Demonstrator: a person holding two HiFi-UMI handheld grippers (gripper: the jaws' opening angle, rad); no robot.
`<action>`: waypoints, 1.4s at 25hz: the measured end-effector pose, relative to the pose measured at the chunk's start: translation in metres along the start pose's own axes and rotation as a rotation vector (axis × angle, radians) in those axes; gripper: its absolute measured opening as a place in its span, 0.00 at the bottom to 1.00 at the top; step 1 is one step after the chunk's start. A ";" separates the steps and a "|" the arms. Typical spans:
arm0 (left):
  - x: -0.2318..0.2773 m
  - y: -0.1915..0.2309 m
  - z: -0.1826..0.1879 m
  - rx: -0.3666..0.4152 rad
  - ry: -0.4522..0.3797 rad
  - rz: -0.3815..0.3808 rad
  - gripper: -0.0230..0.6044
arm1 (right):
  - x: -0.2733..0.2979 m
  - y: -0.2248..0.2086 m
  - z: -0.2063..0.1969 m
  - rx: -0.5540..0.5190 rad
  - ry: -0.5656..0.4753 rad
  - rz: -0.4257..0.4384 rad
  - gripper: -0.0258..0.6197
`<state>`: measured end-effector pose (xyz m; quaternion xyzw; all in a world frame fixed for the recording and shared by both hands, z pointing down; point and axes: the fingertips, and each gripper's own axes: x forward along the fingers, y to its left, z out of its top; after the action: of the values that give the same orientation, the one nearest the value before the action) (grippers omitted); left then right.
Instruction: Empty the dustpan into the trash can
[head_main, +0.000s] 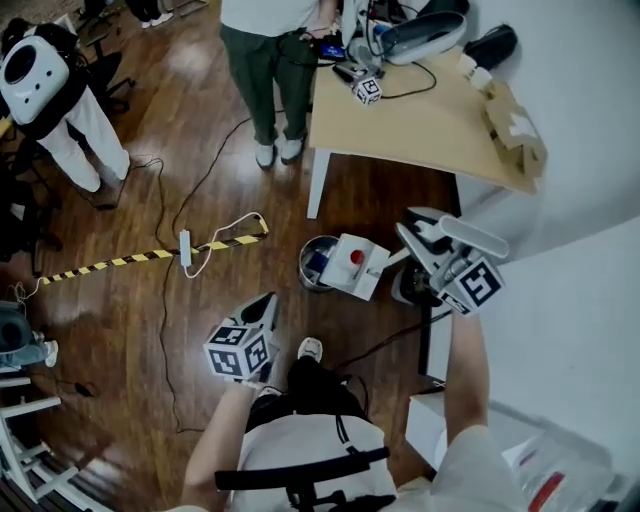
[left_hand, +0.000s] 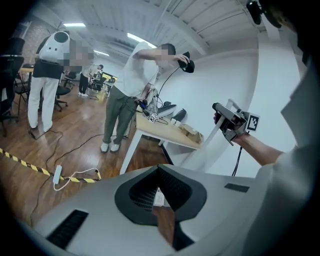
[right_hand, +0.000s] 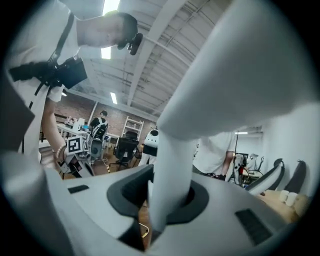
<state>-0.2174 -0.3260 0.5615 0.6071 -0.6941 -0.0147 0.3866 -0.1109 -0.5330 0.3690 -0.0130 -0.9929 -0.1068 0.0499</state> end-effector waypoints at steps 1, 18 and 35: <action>0.000 0.000 -0.004 -0.002 0.002 0.005 0.03 | -0.001 0.002 0.001 -0.009 -0.005 0.008 0.18; -0.018 -0.016 -0.046 -0.029 -0.001 0.028 0.03 | 0.020 0.018 0.005 -0.049 0.024 0.167 0.19; -0.007 -0.025 -0.029 -0.016 -0.006 -0.013 0.03 | 0.020 0.014 0.002 -0.079 0.090 0.182 0.18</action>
<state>-0.1809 -0.3133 0.5665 0.6085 -0.6912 -0.0248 0.3891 -0.1306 -0.5183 0.3726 -0.1000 -0.9795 -0.1412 0.1035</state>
